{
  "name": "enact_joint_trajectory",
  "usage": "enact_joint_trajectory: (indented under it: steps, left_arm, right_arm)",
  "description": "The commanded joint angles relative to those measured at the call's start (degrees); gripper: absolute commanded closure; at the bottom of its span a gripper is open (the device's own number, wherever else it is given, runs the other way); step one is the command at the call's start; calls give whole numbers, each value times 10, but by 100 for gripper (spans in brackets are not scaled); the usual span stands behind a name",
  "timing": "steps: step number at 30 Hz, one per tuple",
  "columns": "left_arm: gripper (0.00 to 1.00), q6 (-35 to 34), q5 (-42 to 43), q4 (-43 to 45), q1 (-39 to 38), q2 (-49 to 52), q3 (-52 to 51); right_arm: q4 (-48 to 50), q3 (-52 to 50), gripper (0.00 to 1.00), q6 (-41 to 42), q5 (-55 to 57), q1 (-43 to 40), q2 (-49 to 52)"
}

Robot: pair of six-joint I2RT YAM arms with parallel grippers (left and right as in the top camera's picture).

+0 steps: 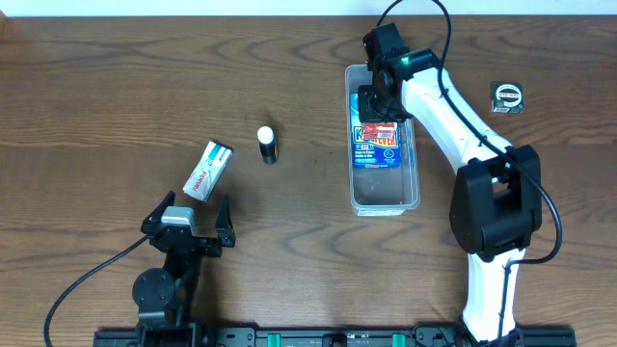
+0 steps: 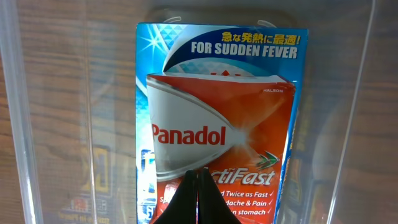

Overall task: Pack container
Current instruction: 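Lower the red packet onto the blue box and release it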

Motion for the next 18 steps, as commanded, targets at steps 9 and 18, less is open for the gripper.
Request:
enact_joint_trajectory:
  steps: [9, 18]
  left_arm:
    - [2, 10, 6, -21, 2, 0, -9]
    - [2, 10, 6, -21, 2, 0, -9]
  right_arm:
    - [-2, -7, 98, 2, -22, 2, 4]
    - [21, -44, 99, 2, -21, 2, 4]
